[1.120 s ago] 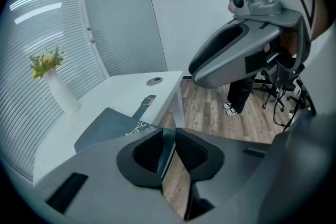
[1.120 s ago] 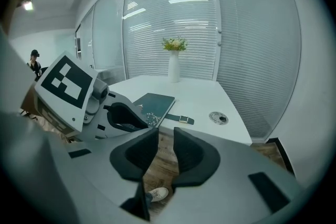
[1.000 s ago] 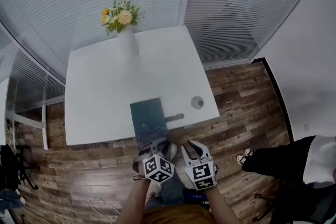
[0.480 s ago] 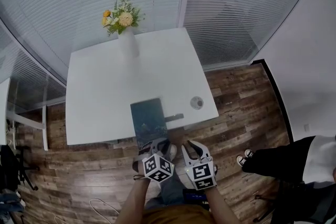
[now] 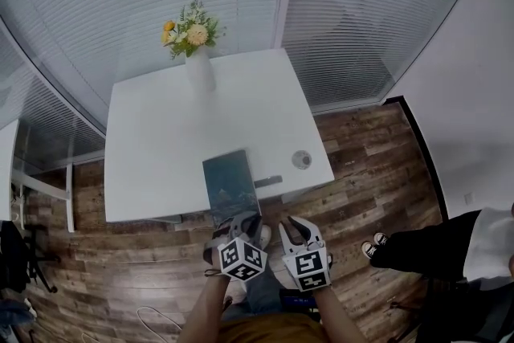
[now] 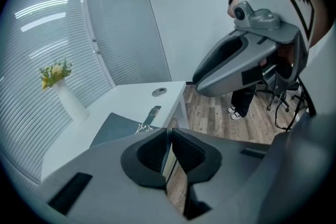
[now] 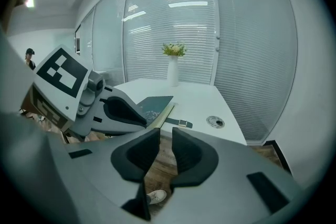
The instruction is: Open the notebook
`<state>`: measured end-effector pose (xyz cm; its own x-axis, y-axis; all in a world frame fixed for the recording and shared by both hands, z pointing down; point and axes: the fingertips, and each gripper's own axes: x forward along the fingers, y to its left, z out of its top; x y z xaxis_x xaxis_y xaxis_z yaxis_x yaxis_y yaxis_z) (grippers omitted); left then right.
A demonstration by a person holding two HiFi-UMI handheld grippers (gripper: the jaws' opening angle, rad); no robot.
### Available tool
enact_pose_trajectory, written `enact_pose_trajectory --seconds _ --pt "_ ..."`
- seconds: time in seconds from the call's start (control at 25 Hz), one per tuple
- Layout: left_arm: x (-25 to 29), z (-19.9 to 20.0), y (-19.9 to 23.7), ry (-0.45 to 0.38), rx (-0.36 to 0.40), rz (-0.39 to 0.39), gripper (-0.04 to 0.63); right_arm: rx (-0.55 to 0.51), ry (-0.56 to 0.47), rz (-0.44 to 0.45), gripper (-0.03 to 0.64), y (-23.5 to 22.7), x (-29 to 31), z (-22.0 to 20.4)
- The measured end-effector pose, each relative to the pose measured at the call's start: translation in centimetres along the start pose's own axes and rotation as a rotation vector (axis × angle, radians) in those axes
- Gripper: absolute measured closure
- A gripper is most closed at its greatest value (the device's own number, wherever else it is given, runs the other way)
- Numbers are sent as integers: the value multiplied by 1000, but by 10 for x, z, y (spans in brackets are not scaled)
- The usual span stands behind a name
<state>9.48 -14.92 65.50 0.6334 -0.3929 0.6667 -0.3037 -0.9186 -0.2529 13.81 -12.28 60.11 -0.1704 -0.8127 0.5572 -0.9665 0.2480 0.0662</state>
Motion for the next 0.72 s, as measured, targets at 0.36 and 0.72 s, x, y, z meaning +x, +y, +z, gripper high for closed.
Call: enact_pose_trajectory --seconds 0.36,0.72 --pt "-28 10 11 -54 -25 74 552 -21 -29 0 534 10 -10 9" --pt "-61 12 31 -105 -96 168 558 -39 -58 -2 535 15 -20 18"
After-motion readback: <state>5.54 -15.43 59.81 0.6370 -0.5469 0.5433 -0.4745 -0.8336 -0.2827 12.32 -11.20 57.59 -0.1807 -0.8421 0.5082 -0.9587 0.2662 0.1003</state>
